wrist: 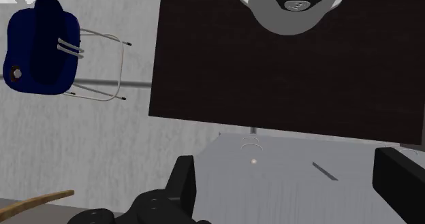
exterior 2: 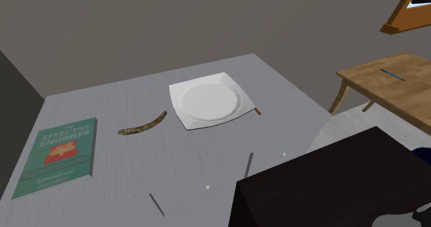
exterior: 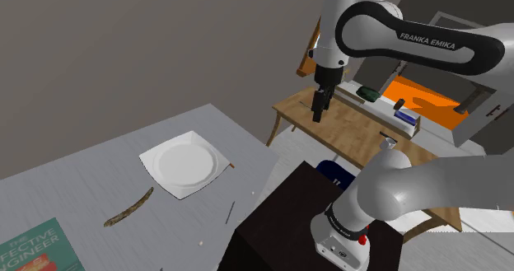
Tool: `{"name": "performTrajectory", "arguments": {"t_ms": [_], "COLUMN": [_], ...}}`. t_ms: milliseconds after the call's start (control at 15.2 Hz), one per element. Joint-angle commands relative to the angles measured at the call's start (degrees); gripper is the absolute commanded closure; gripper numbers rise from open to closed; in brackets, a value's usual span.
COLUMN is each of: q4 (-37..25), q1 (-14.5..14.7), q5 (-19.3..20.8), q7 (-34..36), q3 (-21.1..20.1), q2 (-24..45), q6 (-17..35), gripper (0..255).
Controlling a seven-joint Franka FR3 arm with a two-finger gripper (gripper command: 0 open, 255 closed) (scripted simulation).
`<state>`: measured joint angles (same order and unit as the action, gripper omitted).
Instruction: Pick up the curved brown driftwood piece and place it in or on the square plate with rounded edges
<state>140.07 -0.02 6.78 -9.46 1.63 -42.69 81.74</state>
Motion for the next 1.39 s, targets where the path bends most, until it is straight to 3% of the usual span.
{"name": "performTrajectory", "arguments": {"t_ms": [0,660,1320], "q4": [0.0,0.46,-4.7], "q1": [0.0,6.02,11.25], "q5": [0.0,-0.62,-1.92], "q7": [0.0,-8.92,-17.57], "q3": [0.0,-0.04,-2.22], "q2": [0.0,15.97,33.59], "q6": [0.0,19.73,35.67], "gripper": [0,0,0]}}
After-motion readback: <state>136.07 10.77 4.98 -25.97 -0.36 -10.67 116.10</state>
